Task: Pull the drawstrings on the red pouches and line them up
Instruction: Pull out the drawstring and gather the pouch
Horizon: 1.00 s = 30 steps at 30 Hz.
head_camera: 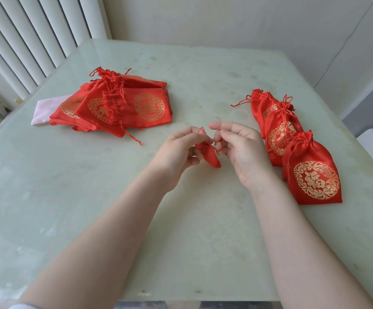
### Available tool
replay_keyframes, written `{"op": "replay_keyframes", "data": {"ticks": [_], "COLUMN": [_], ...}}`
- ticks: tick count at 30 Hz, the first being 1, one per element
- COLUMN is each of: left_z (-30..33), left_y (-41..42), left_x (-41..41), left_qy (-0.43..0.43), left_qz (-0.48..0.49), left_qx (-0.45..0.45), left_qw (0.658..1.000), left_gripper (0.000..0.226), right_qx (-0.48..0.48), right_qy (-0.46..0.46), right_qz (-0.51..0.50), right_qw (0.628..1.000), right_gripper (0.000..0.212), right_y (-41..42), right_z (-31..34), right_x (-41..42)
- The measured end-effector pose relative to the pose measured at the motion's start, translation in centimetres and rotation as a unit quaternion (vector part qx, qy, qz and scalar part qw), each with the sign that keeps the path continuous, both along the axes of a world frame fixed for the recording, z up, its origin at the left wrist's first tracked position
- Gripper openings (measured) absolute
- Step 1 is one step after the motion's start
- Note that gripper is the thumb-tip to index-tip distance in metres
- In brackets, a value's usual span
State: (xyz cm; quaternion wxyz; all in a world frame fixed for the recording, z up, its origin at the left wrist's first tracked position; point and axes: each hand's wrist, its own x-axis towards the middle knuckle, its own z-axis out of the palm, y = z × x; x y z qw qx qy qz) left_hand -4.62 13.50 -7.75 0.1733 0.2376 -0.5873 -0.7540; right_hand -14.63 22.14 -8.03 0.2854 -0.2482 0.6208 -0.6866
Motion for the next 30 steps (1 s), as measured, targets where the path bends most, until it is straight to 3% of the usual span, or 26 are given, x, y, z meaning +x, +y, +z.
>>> {"op": "replay_keyframes", "data": {"ticks": [2, 4, 10, 15, 23, 27, 30], "left_z": [0.1, 0.2, 0.2, 0.0, -0.2, -0.2, -0.2], "left_y": [0.0, -0.1, 0.1, -0.1, 0.3, 0.4, 0.2], "left_x": [-0.1, -0.1, 0.3, 0.6, 0.4, 0.3, 0.2], "left_qy": [0.007, -0.006, -0.049, -0.040, -0.018, -0.017, -0.022], "left_qz": [-0.005, -0.008, -0.095, -0.165, -0.173, -0.162, -0.153], "left_qx": [0.049, 0.041, -0.143, -0.175, -0.129, -0.140, -0.135], "left_qw": [0.999, 0.999, 0.984, 0.970, 0.976, 0.977, 0.979], "left_gripper": [0.026, 0.028, 0.026, 0.028, 0.019, 0.029, 0.049], "right_qx": [-0.021, -0.032, -0.058, -0.048, -0.024, -0.014, -0.011], "right_qy": [-0.002, 0.056, 0.162, 0.147, 0.121, 0.122, 0.116], "right_qz": [-0.002, -0.017, 0.003, 0.049, 0.074, 0.088, 0.107], "right_qw": [1.000, 0.998, 0.985, 0.987, 0.990, 0.989, 0.987], "right_gripper": [0.032, 0.033, 0.032, 0.030, 0.030, 0.029, 0.028], "right_y": [0.2, 0.4, 0.5, 0.5, 0.5, 0.6, 0.6], "right_z": [0.2, 0.6, 1.0, 1.0, 0.8, 0.8, 0.8], "right_x": [-0.1, -0.1, 0.8, 1.1, 1.2, 0.8, 0.3]}}
